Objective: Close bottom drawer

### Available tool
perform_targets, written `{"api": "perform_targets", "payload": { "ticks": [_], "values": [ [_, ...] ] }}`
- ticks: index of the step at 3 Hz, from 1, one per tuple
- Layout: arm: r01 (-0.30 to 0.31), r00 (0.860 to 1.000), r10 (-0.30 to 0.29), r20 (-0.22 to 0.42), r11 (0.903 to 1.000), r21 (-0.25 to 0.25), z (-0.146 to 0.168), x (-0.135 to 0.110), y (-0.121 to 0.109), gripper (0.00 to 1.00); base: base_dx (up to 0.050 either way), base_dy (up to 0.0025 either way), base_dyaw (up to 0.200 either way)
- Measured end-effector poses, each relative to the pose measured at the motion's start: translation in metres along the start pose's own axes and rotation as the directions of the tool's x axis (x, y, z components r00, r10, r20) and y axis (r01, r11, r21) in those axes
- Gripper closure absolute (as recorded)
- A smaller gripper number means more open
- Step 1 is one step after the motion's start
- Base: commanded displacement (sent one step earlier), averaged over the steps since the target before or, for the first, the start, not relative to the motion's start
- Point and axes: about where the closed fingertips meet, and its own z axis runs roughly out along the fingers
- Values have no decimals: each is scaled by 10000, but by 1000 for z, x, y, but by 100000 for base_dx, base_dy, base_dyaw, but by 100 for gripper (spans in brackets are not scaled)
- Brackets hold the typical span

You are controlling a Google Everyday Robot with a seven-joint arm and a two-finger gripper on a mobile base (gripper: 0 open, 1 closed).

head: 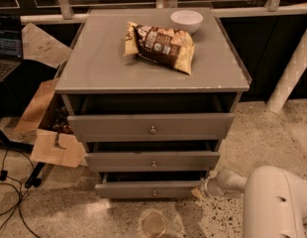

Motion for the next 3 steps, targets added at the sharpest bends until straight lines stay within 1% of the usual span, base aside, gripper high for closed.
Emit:
{"api": "perform_targets", "payload": {
  "ticks": [1, 2, 3],
  "values": [
    [0, 10000, 0, 0, 10000, 0, -1, 1, 0, 100, 0, 0, 0],
    [140, 9996, -149, 239, 9992, 369, 3, -25, -13, 100, 0, 0, 0],
    [140, 9996, -149, 239, 9992, 369, 3, -24, -12, 100, 0, 0, 0]
  ]
}}
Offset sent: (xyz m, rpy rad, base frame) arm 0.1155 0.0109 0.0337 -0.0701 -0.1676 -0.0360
